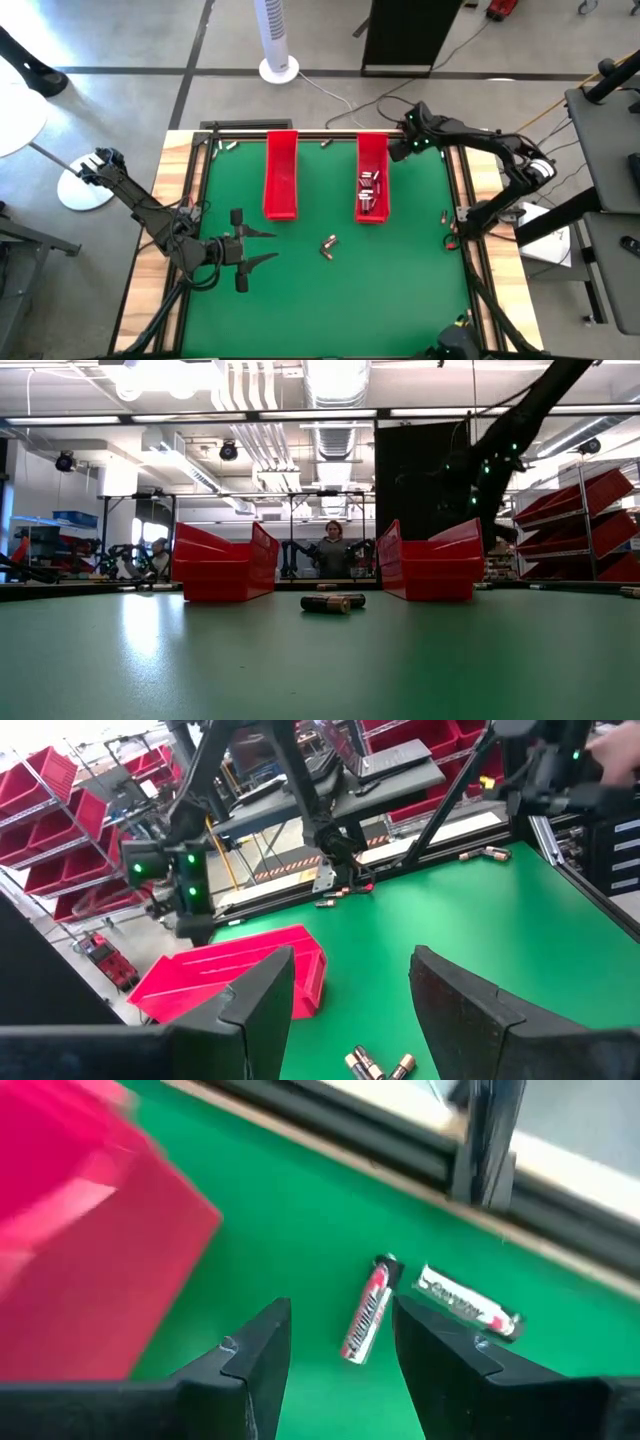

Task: Sort batteries
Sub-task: Put the silver battery into the right red bin

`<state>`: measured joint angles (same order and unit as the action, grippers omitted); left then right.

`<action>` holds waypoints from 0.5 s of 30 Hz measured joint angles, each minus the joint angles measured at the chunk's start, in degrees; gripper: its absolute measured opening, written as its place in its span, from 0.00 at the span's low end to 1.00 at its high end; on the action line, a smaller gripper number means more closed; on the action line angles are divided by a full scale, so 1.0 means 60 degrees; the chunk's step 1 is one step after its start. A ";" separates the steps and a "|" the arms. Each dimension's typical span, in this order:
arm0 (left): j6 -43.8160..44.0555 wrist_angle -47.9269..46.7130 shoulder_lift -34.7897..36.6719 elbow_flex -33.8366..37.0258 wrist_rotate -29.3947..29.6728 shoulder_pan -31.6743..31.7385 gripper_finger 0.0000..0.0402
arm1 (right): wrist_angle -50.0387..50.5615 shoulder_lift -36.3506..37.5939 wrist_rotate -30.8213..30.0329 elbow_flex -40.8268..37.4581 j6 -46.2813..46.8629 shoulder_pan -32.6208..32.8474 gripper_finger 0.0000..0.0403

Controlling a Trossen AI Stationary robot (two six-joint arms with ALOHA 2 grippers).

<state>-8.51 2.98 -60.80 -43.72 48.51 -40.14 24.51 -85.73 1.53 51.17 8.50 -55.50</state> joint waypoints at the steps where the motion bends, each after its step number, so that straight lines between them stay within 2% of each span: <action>1: 0.0000 0.0000 0.0000 0.0000 0.0000 0.0000 0.45 | -0.0094 -0.0123 -0.0042 -0.0117 0.0187 -0.0048 0.40; 8: 0.0000 0.0000 0.0000 0.0000 0.0000 0.0000 0.45 | -0.0626 -0.0890 -0.1031 -0.0327 0.0915 -0.0052 0.36; 15: -0.0021 0.0000 0.0000 0.0000 0.0000 0.0000 0.45 | -0.0823 -0.1337 -0.1065 -0.0323 0.1205 -0.0052 0.31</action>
<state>-8.64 2.98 -60.80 -43.72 48.51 -40.14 19.57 -93.75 -4.86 49.23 15.73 -55.81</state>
